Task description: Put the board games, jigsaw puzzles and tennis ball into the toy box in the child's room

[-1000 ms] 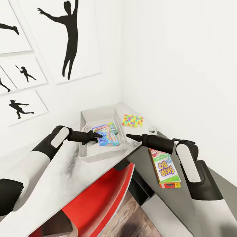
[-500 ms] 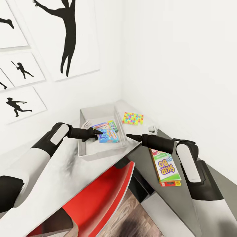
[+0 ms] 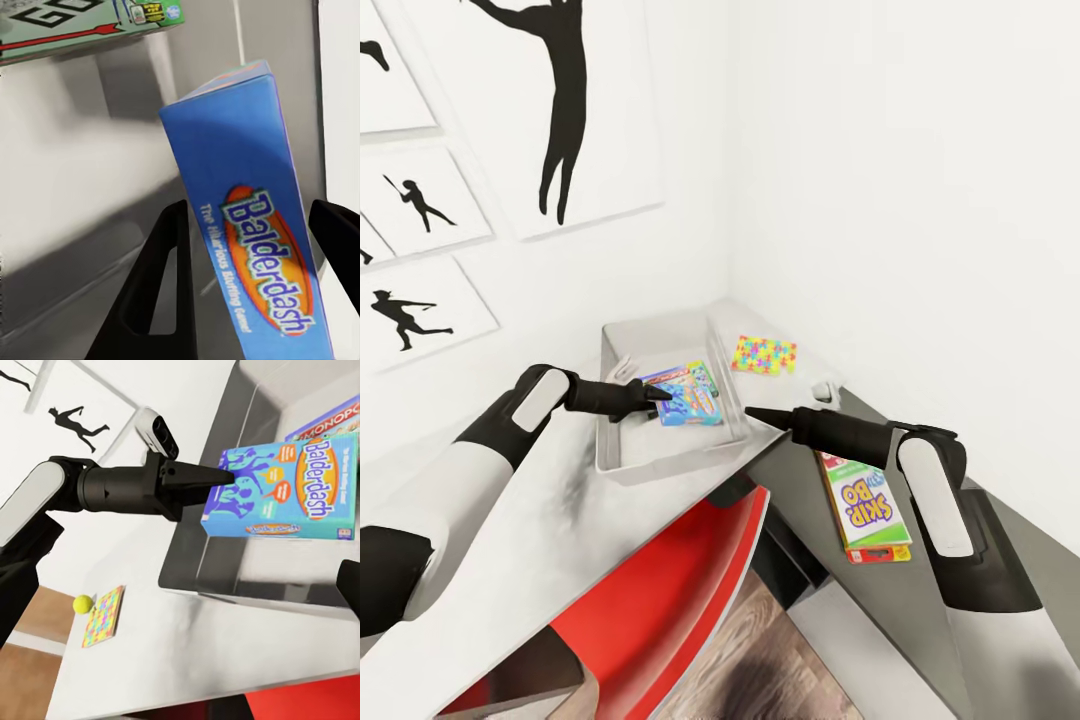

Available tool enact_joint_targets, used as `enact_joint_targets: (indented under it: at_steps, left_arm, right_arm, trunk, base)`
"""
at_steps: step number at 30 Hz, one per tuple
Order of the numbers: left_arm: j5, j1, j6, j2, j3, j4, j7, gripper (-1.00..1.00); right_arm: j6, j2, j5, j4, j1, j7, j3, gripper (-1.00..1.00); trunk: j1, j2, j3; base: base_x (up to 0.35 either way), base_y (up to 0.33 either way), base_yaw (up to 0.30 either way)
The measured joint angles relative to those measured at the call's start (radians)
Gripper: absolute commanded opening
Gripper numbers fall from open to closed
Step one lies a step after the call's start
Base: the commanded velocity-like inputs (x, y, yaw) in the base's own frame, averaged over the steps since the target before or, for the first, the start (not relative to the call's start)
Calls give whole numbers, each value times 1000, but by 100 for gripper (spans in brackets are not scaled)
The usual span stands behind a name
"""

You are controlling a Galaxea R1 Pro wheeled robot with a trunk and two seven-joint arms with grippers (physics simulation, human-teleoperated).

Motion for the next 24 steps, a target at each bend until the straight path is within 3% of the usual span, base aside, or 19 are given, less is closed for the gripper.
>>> enact_joint_targets:
  at_steps: [12,24]
  left_arm:
    - [1,-5,0,1,-1,0,1,-100]
    - [1,-4,-1,2,-2,0,1,-100]
  right_arm:
    - [0,0,0,-23,23,0,-6,100]
    - [0,0,1,-26,26,0,-6,100]
  trunk:
    - [0,0,-2]
    - [0,0,-2]
  base:
    - [0,0,-110]
    - [0,0,-29]
